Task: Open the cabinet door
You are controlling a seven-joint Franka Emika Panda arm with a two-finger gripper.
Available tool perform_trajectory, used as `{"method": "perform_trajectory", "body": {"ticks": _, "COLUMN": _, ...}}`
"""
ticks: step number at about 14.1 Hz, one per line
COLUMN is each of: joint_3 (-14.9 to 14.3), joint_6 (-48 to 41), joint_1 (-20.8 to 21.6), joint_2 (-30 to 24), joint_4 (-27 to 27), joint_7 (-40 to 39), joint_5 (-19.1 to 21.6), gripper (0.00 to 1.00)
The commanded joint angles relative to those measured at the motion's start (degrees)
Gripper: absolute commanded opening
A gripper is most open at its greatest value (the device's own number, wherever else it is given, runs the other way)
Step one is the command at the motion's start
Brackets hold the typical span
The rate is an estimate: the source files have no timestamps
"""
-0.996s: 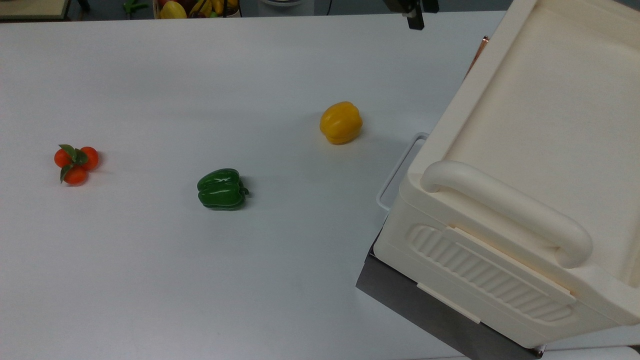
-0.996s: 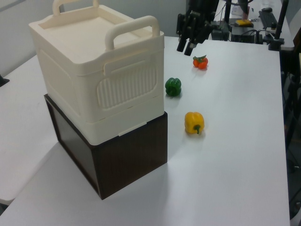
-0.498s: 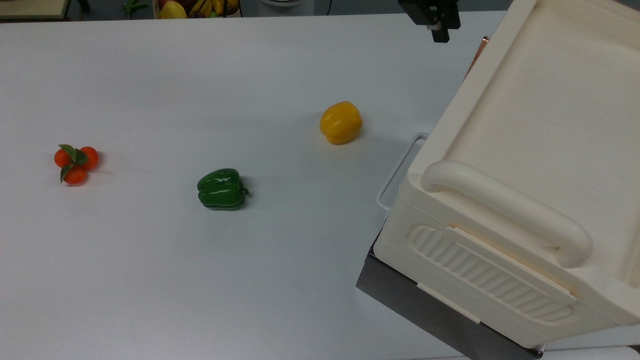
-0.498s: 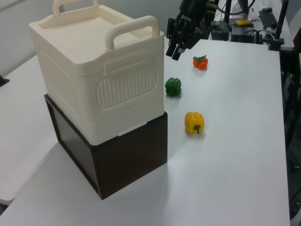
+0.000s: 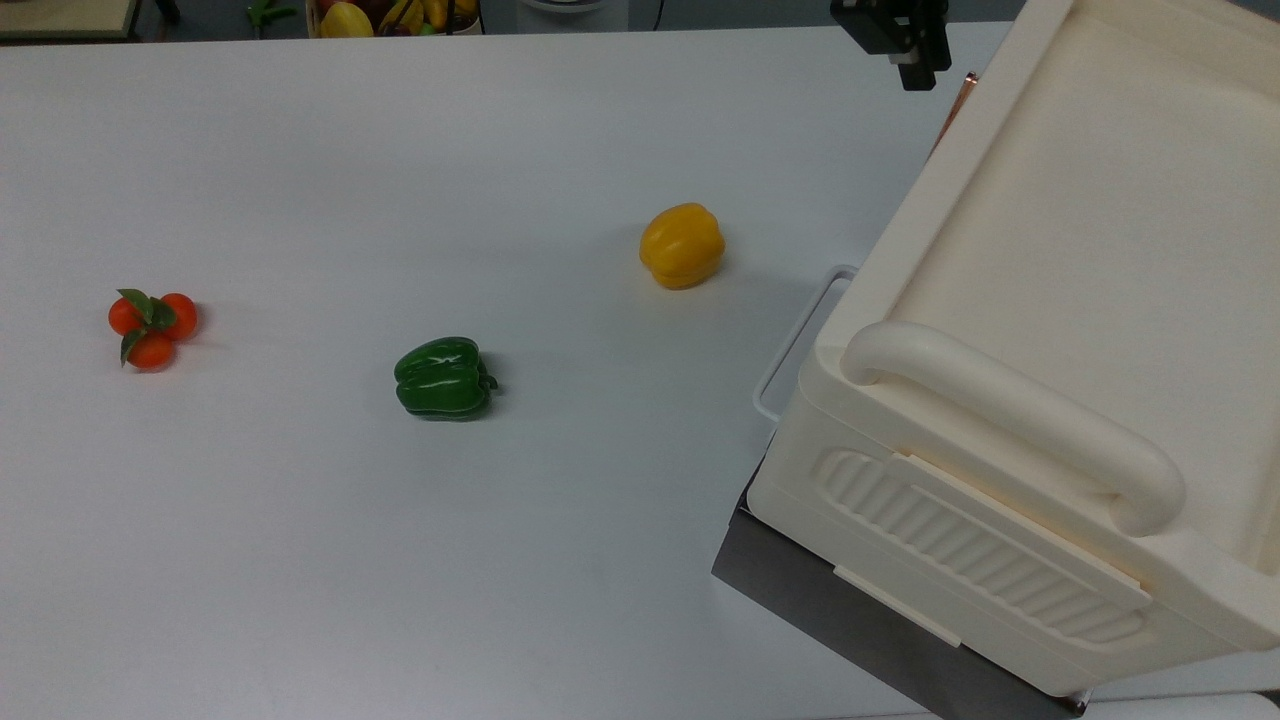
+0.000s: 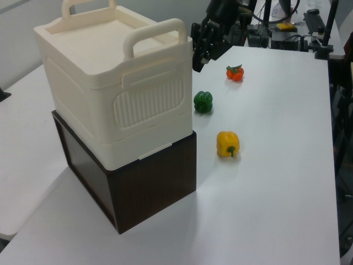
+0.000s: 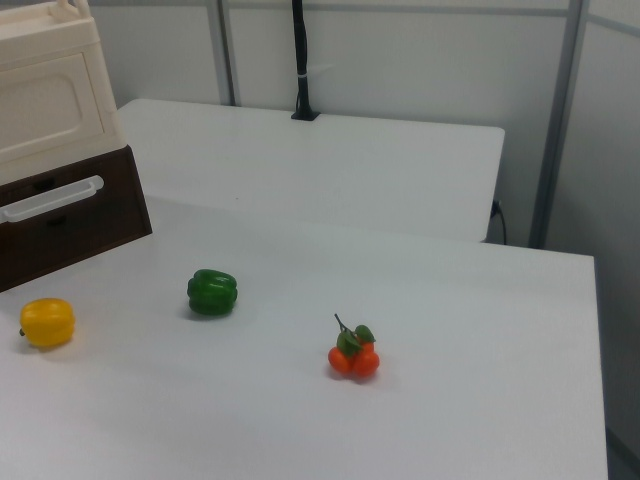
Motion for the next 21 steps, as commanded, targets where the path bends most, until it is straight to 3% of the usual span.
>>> {"method": "perform_trajectory", "body": {"ticks": 1, "joint_3": 0.57, "joint_6": 3.22, "joint_1": -0.05, "joint_2": -0.15, "joint_4": -1.35, "joint_7": -1.46, "joint_5": 1.0, "gripper": 0.23}}
{"method": "perform_trajectory", "body": {"ticks": 16, "joint_3": 2.85, "joint_6": 7.27, "joint_1": -0.23, "joint_2": 1.17, "joint_4": -1.44, "joint_7": -1.2, "joint_5": 0.03, "gripper": 0.22}}
{"method": "perform_trajectory", "body": {"ticks": 19, "joint_3": 2.94, "joint_6": 7.18, "joint_1": -0.32, "joint_2": 0.73, "joint_4": -2.05, "joint_7": -1.29, "joint_5": -0.23, "gripper": 0.04}}
{"method": "perform_trajectory", "body": {"ticks": 21, "joint_3": 2.94, "joint_6": 6.48, "joint_1": -0.58, "joint_2": -0.15, "joint_4": -3.36, "joint_7": -1.2, "joint_5": -0.06, "gripper": 0.02}}
